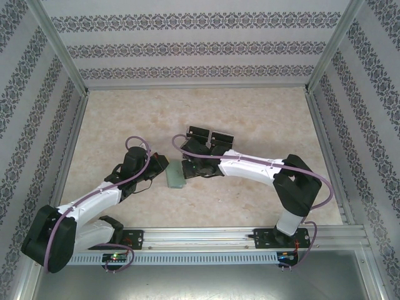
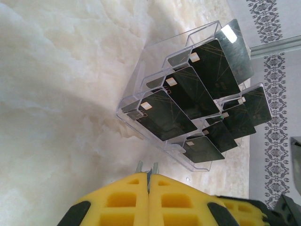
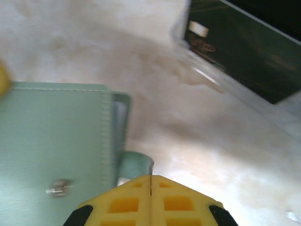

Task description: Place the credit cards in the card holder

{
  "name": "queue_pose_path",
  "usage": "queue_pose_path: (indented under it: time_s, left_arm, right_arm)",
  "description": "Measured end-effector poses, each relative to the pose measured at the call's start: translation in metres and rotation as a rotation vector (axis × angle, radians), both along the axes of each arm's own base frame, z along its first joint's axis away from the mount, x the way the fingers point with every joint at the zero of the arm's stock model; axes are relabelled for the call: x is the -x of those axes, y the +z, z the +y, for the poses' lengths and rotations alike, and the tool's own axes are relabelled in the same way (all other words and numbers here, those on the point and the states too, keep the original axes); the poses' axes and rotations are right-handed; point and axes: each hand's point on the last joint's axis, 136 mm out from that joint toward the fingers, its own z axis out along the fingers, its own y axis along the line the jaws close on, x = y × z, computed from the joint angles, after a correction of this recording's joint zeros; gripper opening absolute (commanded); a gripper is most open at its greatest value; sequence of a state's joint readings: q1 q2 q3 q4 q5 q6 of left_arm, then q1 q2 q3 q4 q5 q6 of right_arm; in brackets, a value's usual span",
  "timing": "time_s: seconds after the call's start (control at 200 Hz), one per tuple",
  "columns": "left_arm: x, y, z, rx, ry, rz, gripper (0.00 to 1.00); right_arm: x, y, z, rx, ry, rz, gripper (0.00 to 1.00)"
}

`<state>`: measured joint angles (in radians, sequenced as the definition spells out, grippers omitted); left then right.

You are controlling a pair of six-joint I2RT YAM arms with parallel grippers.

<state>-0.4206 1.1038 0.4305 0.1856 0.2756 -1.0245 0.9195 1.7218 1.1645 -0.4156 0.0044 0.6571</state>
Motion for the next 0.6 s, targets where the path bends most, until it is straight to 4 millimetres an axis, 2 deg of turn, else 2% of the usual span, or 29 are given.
queue_pose_path:
  time_s: [0.06,0.165,0.275,0.36,0.465,0.6]
  left_arm:
    - [0.0,0.0,0.0,0.0,0.0,0.0,0.0]
    - [0.0,0.0,-0.001,-0.003,-0.004,-0.002,0.0]
    - [0.001,-0.003,0.0,-0.022,-0.01,-0.001,0.36]
    - [0.001,-0.009,0.002,-0.045,-0.01,0.01,0.54]
    - [0.002,-0.02,0.004,-0.075,-0.015,0.034,0.62]
    - [0.005,-0.034,0.006,-0.111,-0.024,0.07,0.66]
  right_arm:
    - [-0.002,-0.002,-0.008,0.01,-0.016,0.005,0.0]
    - [-0.002,0.002,-0.008,0.001,-0.015,-0.002,0.0]
    - [-0.001,0.015,-0.007,-0.03,-0.01,-0.016,0.0]
    - [0.002,0.025,-0.006,-0.06,-0.005,-0.023,0.0]
    - [0.007,0.028,-0.007,-0.084,-0.001,-0.019,0.0]
    - [0.015,0.013,-0.014,-0.072,-0.01,0.017,0.0]
